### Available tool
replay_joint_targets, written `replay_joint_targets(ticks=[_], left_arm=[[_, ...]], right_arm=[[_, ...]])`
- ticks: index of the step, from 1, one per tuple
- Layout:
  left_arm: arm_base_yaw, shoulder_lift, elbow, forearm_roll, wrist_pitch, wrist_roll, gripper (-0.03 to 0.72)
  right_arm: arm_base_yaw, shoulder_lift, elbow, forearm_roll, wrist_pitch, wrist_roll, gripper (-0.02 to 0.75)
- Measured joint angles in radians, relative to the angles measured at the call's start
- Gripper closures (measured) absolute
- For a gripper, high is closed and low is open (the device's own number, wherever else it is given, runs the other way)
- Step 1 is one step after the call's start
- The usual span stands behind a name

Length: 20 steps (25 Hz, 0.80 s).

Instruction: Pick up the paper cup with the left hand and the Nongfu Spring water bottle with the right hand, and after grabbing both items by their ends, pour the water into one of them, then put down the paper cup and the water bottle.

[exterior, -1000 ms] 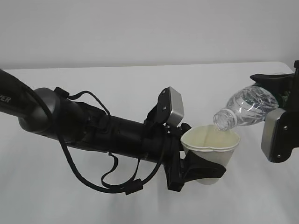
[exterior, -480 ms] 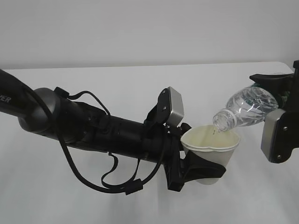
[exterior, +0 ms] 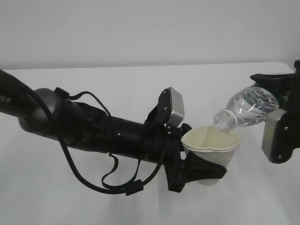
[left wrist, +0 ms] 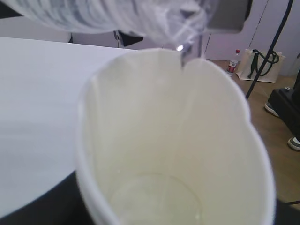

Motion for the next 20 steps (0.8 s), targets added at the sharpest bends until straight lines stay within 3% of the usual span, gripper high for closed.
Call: replay_joint_targets(ticks=[20], left_arm=[[0.000, 0.000, 0.000, 0.000, 0.000, 0.000, 0.267]], right_arm=[[0.000, 0.000, 0.000, 0.000, 0.000, -0.018, 0.316]])
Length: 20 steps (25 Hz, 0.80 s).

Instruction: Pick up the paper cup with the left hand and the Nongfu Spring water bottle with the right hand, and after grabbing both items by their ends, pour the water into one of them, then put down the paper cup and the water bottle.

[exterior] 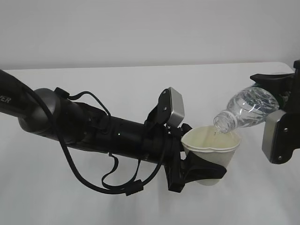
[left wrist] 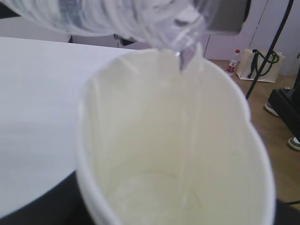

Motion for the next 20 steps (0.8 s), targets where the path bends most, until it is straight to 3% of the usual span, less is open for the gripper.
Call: replay_joint_targets(ticks=[20], left_arm=[[0.000, 0.000, 0.000, 0.000, 0.000, 0.000, 0.267]], right_arm=[[0.000, 0.000, 0.000, 0.000, 0.000, -0.004, 0.316]])
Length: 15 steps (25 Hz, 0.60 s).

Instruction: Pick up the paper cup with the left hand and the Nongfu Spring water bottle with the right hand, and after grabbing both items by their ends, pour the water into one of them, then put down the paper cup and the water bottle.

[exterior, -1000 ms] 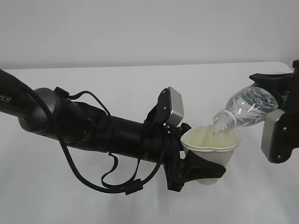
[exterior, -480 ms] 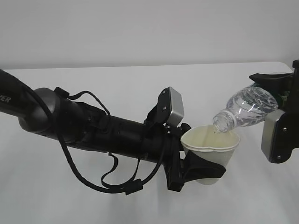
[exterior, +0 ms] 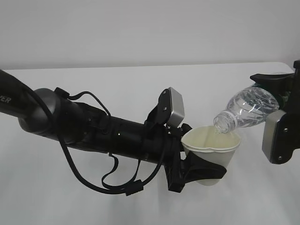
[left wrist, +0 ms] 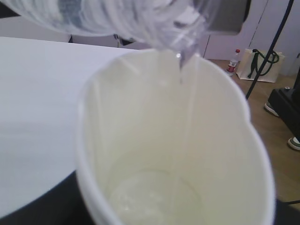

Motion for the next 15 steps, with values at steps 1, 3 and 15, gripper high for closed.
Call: replay_joint_targets(ticks=[1, 3, 15], left_arm=[[0.000, 0.000, 0.000, 0.000, 0.000, 0.000, 0.267], [0.000, 0.000, 0.000, 0.000, 0.000, 0.000, 0.267], [0.000, 0.000, 0.000, 0.000, 0.000, 0.000, 0.267]], right_arm=[[0.000, 0.000, 0.000, 0.000, 0.000, 0.000, 0.316], [0.000, 0.000, 0.000, 0.000, 0.000, 0.000, 0.316], [0.000, 0.000, 0.000, 0.000, -0.002, -0.001, 0.316]])
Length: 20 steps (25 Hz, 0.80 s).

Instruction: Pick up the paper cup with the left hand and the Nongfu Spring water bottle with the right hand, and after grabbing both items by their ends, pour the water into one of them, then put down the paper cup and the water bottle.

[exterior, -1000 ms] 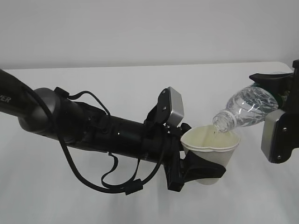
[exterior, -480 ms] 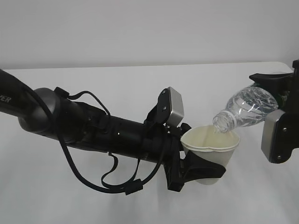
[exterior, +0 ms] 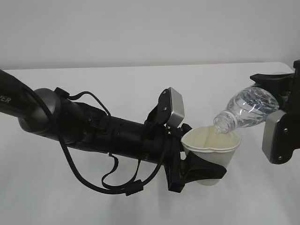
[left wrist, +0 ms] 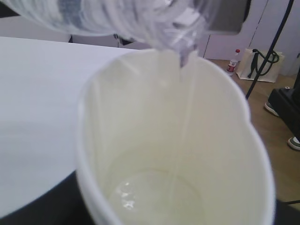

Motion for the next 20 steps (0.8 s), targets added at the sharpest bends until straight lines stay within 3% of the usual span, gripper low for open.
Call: replay_joint_targets(ticks=[20], left_arm=[[0.000, 0.000, 0.000, 0.002, 0.000, 0.000, 0.267]], right_arm=[[0.000, 0.000, 0.000, 0.004, -0.003, -0.022, 0.316]])
